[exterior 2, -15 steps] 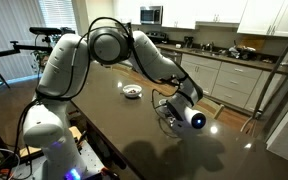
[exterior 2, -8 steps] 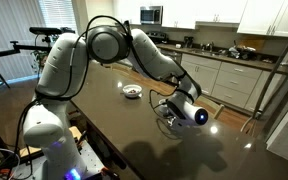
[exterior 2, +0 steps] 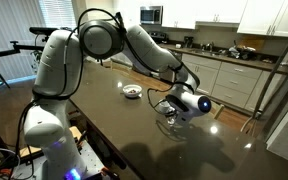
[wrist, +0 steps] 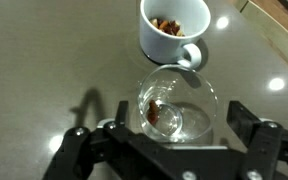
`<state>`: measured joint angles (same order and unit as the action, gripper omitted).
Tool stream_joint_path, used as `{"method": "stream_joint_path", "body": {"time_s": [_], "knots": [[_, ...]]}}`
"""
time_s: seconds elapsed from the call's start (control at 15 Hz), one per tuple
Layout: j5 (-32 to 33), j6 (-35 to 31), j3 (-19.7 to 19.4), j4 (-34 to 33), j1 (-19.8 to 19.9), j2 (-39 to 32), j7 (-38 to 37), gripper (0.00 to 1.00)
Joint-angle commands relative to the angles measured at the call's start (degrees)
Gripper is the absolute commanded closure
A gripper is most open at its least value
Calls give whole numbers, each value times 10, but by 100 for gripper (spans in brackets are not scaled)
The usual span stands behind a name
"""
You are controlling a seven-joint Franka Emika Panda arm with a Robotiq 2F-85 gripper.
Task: Pick up the glass cup and pour some of its contents in the bowl
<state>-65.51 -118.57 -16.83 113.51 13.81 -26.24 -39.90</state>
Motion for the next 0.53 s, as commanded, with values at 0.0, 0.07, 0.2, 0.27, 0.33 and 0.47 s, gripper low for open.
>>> {"method": "stream_joint_path", "body": {"time_s": [0.0,0.07,0.2,0.27,0.33,0.47], "knots": [[62,-52,-9,14,-20,35,-32,0],[78,-71,-9,15,-24,42,-31,0],[105,-106,-6,16,-29,54,-23,0],[115,-127,-4,17,-32,61,-14,0],[121,-145,1,19,-33,69,-4,0],[122,-176,13,22,-33,85,35,0]]}}
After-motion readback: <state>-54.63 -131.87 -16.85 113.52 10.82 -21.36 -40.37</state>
